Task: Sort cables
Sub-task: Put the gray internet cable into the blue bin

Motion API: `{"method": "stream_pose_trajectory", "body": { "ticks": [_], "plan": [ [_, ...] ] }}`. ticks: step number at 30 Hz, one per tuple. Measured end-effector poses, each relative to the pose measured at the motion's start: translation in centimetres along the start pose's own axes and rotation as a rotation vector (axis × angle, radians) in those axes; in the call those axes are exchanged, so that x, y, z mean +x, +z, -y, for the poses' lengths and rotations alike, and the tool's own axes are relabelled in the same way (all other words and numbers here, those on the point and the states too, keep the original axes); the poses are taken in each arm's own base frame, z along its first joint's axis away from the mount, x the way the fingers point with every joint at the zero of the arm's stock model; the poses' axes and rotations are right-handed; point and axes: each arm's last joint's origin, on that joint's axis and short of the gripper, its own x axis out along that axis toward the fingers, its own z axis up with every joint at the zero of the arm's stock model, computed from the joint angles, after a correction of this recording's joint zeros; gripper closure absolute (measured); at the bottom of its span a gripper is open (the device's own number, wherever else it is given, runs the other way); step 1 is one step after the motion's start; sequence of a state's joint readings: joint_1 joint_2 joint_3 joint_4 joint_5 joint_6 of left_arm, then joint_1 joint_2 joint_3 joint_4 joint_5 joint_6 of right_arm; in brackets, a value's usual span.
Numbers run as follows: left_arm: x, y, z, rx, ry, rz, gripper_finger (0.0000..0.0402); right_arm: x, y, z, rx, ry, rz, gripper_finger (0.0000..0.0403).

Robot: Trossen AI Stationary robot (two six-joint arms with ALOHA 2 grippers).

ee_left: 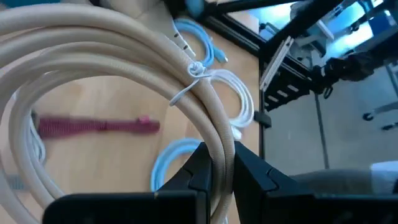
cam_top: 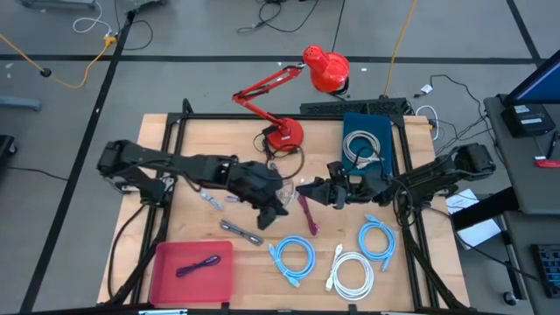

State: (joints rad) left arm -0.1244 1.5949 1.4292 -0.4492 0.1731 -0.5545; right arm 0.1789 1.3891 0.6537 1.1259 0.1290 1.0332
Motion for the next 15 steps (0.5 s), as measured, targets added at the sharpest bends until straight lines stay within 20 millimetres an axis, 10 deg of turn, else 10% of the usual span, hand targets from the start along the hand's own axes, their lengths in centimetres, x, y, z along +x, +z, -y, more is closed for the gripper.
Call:
{"method": "stream_pose_trajectory", "body": {
  "ticks": [15],
  "plan": [
    [-3.7,1.8,-1.0,-0.013,0.161,0.076,0.0368,-0.3,-1.5,-0.6,-0.066,-0.013,-0.064,0.0247]
  ]
}}
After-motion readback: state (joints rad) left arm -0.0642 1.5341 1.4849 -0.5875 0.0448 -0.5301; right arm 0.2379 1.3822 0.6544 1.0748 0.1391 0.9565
